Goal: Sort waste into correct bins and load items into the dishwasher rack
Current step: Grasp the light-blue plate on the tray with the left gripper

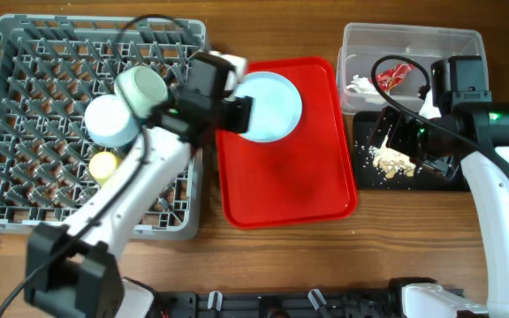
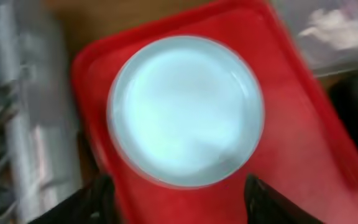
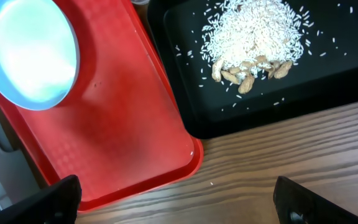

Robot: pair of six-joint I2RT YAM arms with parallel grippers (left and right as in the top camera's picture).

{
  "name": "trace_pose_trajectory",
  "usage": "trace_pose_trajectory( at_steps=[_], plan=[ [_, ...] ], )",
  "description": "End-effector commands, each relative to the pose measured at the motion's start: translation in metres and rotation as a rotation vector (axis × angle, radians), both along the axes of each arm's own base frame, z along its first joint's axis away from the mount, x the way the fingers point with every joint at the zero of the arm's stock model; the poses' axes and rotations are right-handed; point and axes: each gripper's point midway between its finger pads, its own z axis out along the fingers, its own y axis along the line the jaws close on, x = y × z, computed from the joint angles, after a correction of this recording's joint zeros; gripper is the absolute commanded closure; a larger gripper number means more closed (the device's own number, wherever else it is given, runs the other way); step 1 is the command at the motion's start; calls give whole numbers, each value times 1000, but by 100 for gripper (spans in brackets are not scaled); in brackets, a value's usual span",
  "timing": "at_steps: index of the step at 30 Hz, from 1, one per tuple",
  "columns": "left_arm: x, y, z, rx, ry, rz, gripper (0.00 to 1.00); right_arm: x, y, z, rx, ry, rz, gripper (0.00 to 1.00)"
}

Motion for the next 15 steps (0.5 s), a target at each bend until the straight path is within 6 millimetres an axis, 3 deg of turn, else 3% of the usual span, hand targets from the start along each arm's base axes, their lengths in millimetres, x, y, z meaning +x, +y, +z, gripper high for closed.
trace_pose_trajectory(
  at_steps=[1,5,8,10,11,13,15],
  plan=[
    [-16,-61,-35,47,3,-220,33,2,1,6,7,-20,6,0],
    [-25,-96,-93,114,43,-335,34,1,1,6,7,-20,6,0],
    [-27,-88,-139,202,107,-317,33,1,1,6,7,-19,6,0],
    [-31,-81,-153,240,141,-309,34,1,1,6,7,-19,7,0],
    [-35,-79,-156,249,158,-311,43,1,1,6,7,-19,7,0],
    [-40,-80,-157,258,174,-319,72,1,1,6,7,-19,6,0],
    [-44,-85,-156,258,170,-333,87,1,1,6,7,-18,7,0]
  ],
)
